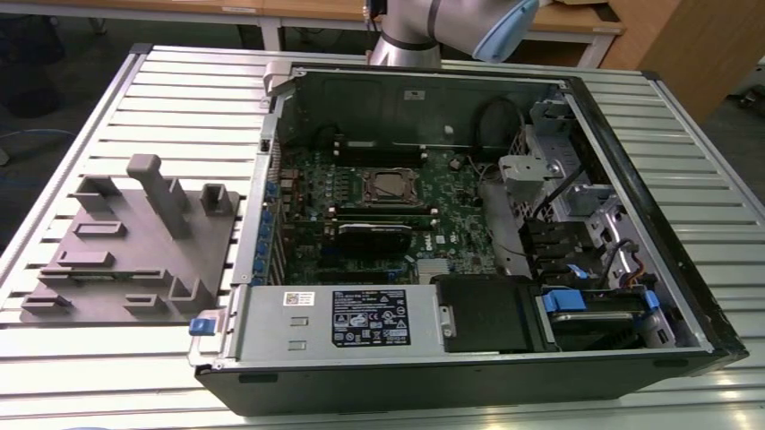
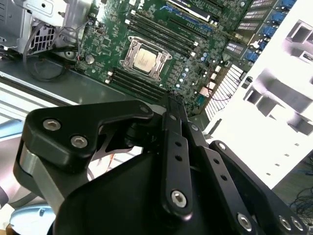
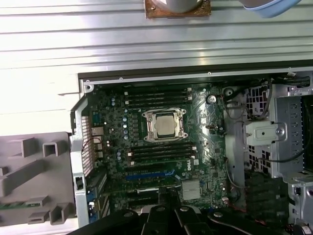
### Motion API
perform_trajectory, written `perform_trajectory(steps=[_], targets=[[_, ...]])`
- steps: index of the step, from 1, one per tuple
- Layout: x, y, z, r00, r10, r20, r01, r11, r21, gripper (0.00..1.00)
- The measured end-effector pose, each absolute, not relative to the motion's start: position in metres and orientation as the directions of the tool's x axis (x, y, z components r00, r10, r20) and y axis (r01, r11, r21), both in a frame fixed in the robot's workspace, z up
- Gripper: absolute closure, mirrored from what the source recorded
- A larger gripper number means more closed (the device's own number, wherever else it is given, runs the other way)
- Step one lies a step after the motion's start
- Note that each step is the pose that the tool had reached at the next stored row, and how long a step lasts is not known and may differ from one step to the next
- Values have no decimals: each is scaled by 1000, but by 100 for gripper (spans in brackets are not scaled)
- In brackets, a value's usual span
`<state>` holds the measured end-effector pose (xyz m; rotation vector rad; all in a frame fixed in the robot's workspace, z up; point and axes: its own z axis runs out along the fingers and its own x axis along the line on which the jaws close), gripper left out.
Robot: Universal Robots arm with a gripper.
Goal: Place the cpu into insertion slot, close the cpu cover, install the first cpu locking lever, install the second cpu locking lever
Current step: 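Install the second cpu locking lever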
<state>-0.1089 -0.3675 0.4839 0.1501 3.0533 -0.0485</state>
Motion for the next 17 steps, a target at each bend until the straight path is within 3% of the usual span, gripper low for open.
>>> perform_trajectory(steps=[14, 15, 17], targets=[[-109, -368, 475, -991, 101, -86, 104, 994, -27, 90], [-109, -368, 470, -991, 105, -78, 104, 995, 11, 90], [-109, -368, 469, -992, 105, -76, 104, 994, 18, 90]])
